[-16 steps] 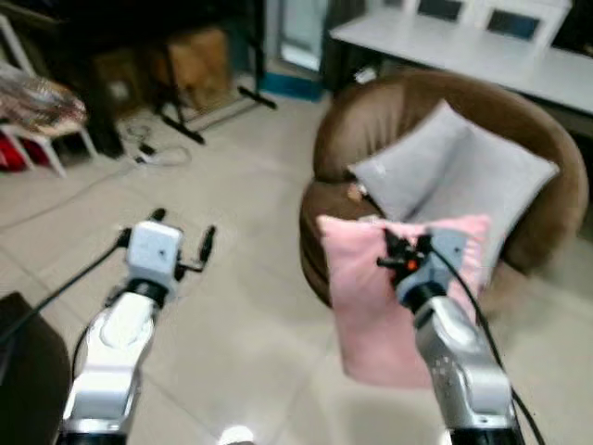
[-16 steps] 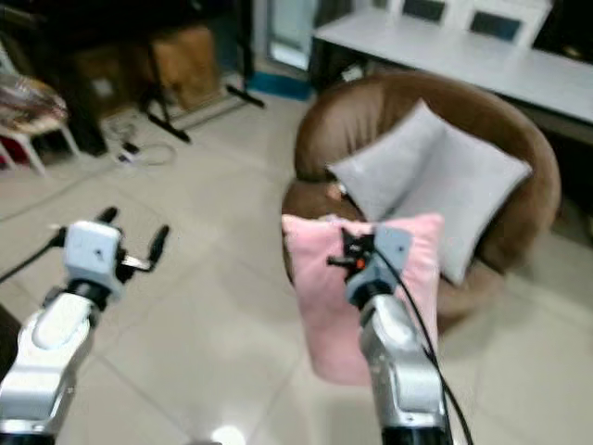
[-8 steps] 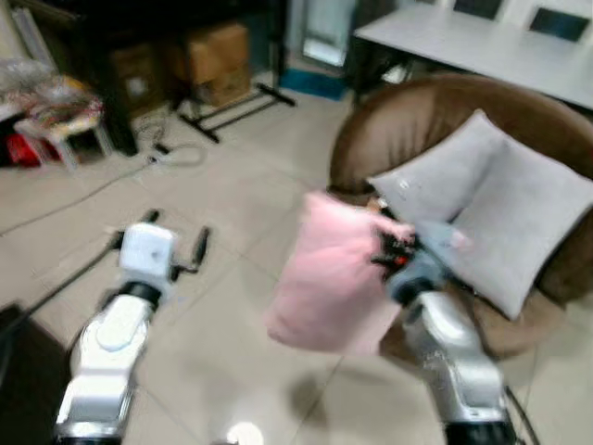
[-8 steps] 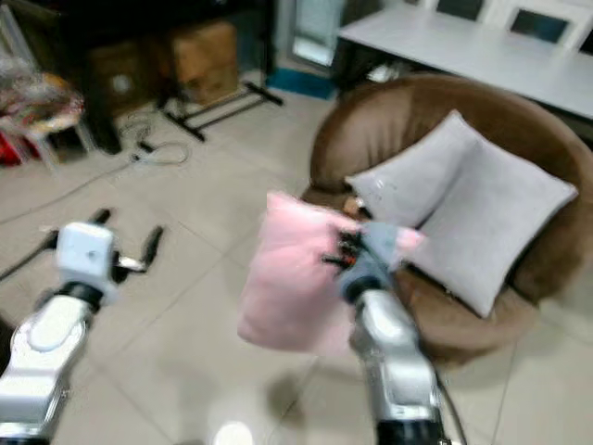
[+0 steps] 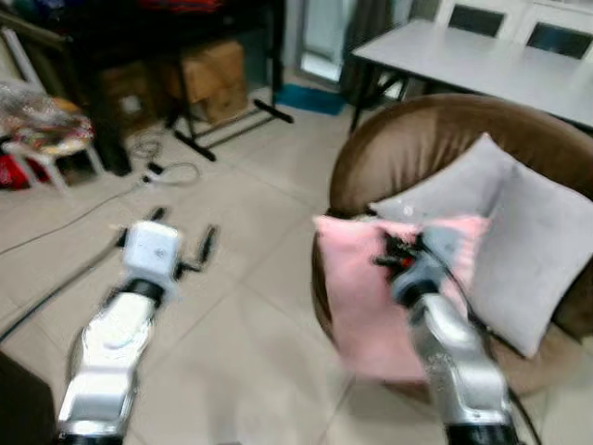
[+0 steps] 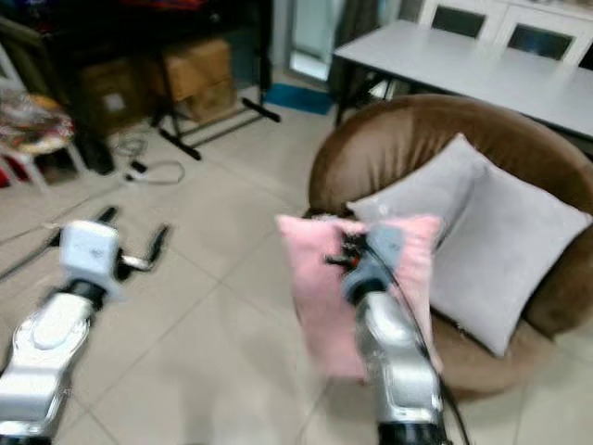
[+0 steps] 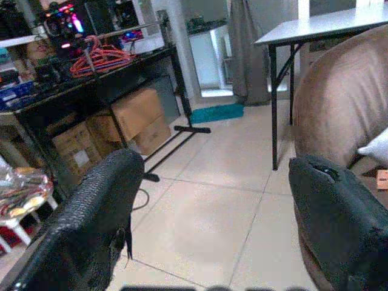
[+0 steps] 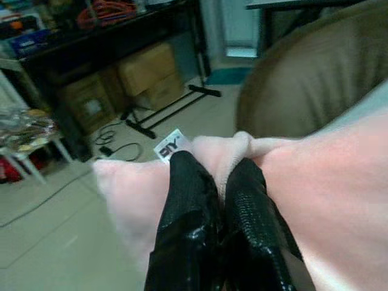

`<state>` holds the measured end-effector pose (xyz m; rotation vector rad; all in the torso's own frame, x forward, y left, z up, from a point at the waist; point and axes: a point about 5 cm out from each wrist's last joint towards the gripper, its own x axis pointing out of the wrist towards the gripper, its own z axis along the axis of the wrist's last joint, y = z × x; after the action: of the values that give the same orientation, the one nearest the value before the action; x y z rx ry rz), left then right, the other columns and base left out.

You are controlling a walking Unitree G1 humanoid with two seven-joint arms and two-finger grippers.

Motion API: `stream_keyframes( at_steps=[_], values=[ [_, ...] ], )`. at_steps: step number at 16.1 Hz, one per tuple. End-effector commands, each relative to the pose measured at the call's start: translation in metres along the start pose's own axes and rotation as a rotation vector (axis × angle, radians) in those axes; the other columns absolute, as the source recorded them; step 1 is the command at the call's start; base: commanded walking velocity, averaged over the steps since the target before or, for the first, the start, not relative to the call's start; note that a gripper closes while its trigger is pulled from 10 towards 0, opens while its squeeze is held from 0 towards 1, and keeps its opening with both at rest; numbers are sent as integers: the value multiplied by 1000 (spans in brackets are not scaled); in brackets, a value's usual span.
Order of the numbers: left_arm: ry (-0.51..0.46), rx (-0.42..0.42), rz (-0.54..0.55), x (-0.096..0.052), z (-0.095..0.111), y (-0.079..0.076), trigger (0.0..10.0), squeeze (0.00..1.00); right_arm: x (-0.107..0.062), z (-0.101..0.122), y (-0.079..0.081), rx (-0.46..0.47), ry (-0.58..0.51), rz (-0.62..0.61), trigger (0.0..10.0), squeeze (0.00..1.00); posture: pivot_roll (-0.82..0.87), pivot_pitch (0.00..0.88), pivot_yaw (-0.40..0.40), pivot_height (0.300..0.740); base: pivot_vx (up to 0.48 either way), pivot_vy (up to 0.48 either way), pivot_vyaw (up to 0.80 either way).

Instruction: Move the pillow to the sofa from floor

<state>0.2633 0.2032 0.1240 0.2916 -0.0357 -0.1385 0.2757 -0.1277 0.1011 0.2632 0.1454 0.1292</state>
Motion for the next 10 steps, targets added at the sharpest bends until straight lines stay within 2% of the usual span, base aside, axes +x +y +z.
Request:
stream_keyframes(
  at_steps=[1, 10],
  values=[
    [-16, -7, -35, 3, 4, -9, 10000, 0, 0, 15, -8, -24, -65, -28, 10000, 0, 21, 0, -22, 740, 424, 0, 0],
    [-13, -10, -47, 2, 5, -12, 10000, 0, 1, 17, -5, -25, -67, -20, 10000, 0, 17, 0, -26, 740, 424, 0, 0]
  ],
)
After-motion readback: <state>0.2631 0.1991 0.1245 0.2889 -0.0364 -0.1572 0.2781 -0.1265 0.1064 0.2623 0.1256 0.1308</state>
